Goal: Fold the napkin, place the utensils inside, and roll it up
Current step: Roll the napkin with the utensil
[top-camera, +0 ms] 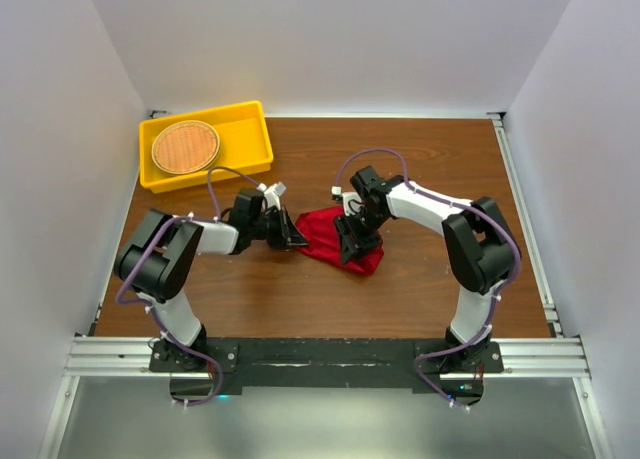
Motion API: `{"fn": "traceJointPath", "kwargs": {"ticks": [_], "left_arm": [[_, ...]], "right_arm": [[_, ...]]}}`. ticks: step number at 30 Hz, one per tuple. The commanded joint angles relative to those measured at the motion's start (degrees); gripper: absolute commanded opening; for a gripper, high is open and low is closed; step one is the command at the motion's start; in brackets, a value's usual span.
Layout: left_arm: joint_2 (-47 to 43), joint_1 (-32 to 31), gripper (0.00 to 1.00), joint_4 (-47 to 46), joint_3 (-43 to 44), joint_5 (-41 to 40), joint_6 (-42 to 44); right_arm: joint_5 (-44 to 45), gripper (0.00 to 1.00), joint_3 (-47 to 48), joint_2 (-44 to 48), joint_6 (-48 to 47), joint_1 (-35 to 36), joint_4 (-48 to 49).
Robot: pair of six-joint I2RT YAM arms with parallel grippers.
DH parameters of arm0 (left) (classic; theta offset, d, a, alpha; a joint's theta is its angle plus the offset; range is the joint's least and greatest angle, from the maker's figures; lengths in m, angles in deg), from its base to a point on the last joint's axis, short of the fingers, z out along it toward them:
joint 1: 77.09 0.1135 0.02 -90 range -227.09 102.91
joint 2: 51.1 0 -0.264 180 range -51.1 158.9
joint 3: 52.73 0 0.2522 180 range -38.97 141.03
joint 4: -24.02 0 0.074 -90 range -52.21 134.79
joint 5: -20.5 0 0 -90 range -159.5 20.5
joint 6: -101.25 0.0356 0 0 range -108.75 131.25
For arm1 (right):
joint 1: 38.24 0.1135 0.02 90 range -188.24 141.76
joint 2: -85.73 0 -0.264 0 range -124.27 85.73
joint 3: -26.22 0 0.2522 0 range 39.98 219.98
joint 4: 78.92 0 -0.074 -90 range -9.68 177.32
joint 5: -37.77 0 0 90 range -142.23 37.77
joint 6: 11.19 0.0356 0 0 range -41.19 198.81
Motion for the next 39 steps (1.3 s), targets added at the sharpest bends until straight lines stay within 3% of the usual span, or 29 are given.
{"fn": "traceJointPath", "kwargs": {"ticks": [1, 5, 6, 8, 9, 10, 15, 25, 27, 32, 39], "left_arm": [[0.6, 0.3, 0.0, 7.6, 1.0, -5.6, 5.0], [-1.3, 0.3, 0.0, 9.9, 3.0, -6.0, 5.8], [-1.7, 0.3, 0.0, 10.6, 3.6, -6.0, 6.0], [-2.8, 0.3, 0.06, 12.4, 5.5, -5.8, 6.1], [-3.4, 0.3, 0.14, 12.8, 6.1, -5.4, 6.2], [-3.8, 0.3, 0.17, 13.7, 7.2, -5.1, 6.2], [-6.4, 0.3, 0.32, 15.6, 9.9, -2.7, 5.9], [-13.5, 0.3, 0.43, 19.9, 7.5, -1.3, 0.0], [-13.7, 0.2, 0.42, 12.7, 4.5, 2.7, -3.5], [-8.0, -2.5, 0.23, 1.8, 3.7, 8.7, -6.8], [2.9, -5.1, 0.07, -5.8, 5.1, 6.3, -8.2]], "right_arm": [[-0.6, 0.47, -1.1, 1.7, -0.3, 0.4, 2.4], [-2.3, 0.38, -5.0, 3.0, 1.3, 0.4, 4.5], [-2.7, 0.28, -5.7, 3.3, 1.7, 0.4, 5.3], [-3.2, 0.17, -7.8, 3.8, 2.7, 0.4, 6.3], [-4.0, 0.1, -8.6, 4.0, 3.1, 0.4, 7.6], [-4.4, 0.08, -9.4, 4.3, 3.5, 0.3, 8.5], [-5.8, 0.01, -13.0, 3.5, 6.0, 0.0, 12.7], [0.2, 0.0, -19.9, 1.7, 9.5, -0.3, 18.3], [2.1, 0.0, -20.9, 1.1, 9.8, -0.3, 18.4], [2.8, 0.0, -22.2, 0.9, 10.8, -0.3, 19.8], [3.0, 0.0, -21.5, 3.7, 10.4, -0.3, 17.5]]}}
